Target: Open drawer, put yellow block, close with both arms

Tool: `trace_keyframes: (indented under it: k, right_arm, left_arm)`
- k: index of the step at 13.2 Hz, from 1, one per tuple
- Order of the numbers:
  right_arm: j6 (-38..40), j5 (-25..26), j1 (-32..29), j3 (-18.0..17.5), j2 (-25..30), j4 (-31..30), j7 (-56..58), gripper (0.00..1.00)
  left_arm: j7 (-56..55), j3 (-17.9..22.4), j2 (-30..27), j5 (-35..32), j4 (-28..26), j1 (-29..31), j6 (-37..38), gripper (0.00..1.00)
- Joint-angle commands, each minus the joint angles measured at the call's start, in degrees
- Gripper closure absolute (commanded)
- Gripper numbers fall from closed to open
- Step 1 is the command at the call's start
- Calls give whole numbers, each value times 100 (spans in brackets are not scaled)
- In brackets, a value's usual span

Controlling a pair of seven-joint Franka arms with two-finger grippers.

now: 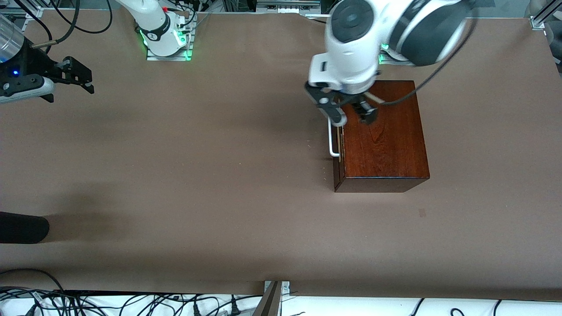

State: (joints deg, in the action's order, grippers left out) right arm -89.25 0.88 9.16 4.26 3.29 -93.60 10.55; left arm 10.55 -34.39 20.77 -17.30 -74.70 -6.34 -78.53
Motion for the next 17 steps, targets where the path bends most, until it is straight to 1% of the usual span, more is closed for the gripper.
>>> trace_keyframes:
  k: [1,2,3,4,5,6,7,8,9,10,12,13,14,15,17]
  right_arm:
    - [92,-79,-11,-31,23,79,-97,0]
    - [74,-79,-11,-31,23,79,-97,0]
    - [13,-79,-11,-31,14,79,-88,0]
    - [-31,-79,-11,-31,5,88,-88,0]
    - [-75,-79,-11,-22,-3,88,-79,0]
    - [-67,-79,-11,-22,-3,79,-88,0]
    - [-58,-79,-11,-22,-3,79,-88,0]
    - [-58,-79,-11,-22,-3,79,-96,0]
    - [-40,-105,-19,-13,-3,79,-97,0]
    - [-23,-106,-20,-13,-3,88,-97,0]
    - [-23,-106,-20,-13,-3,79,-97,0]
    - [-23,-106,-20,-13,-3,79,-97,0]
    - [-14,-106,-20,-13,-3,88,-97,0]
    - [-14,-106,-20,-13,-3,79,-88,0]
    - [-5,-106,-20,-13,-3,79,-88,0]
  left_arm:
    - [-115,-24,33,139,446,588,678,0]
    - [-80,54,41,131,656,703,916,0]
    - [-123,481,-255,130,615,678,831,0]
    - [-158,747,-466,244,371,678,604,0]
    - [-176,1132,-799,697,38,773,289,0]
    - [-237,1797,-1238,1250,-522,713,-184,0]
    - [-394,2326,-1686,1795,-1181,600,-694,0]
    - [-596,2775,-2073,2122,-1770,494,-1134,0]
    - [-650,2997,-2303,2126,-2089,336,-1425,0]
    - [-651,3199,-2462,2117,-2275,300,-1533,0]
    - [-642,3377,-2578,2108,-2435,300,-1578,0]
    - [-668,3351,-2534,1995,-2400,300,-1551,0]
    - [-842,3273,-2360,1794,-2313,300,-1490,0]
    - [-1044,3237,-2228,1696,-2138,308,-1490,0]
    - [-1142,3219,-2112,1712,-1970,300,-1429,0]
